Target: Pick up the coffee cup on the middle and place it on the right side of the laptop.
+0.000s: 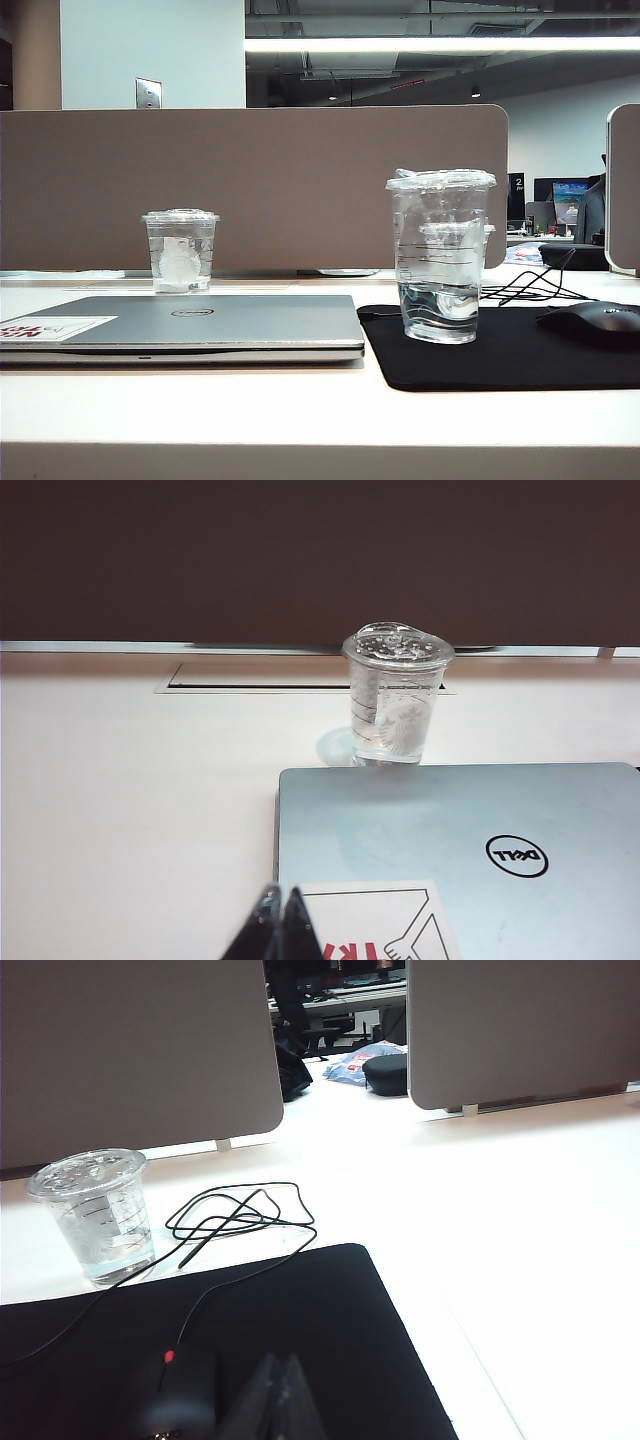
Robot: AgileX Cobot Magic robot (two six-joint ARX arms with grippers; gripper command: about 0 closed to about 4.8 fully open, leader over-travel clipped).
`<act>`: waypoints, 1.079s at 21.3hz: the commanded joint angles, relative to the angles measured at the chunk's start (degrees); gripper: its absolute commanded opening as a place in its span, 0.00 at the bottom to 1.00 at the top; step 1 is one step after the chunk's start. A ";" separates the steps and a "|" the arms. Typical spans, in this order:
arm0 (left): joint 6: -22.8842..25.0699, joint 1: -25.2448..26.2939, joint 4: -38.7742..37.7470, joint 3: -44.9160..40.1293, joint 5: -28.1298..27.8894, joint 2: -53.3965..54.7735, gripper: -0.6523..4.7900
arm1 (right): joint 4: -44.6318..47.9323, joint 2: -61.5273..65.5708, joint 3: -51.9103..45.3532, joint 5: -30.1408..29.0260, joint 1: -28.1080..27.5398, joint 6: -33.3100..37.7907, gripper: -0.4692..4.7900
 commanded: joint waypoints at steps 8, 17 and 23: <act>0.24 0.04 0.46 0.20 0.20 0.02 0.11 | 4.70 -0.13 -0.26 -10.27 -3.91 -1.18 0.09; 0.24 0.04 0.46 0.20 0.20 0.02 0.11 | 5.77 -0.13 -0.26 -10.25 -2.23 -1.64 0.09; 0.24 0.04 0.44 0.20 0.20 0.02 0.11 | 5.79 -0.13 -0.26 -10.21 -0.79 -2.34 0.09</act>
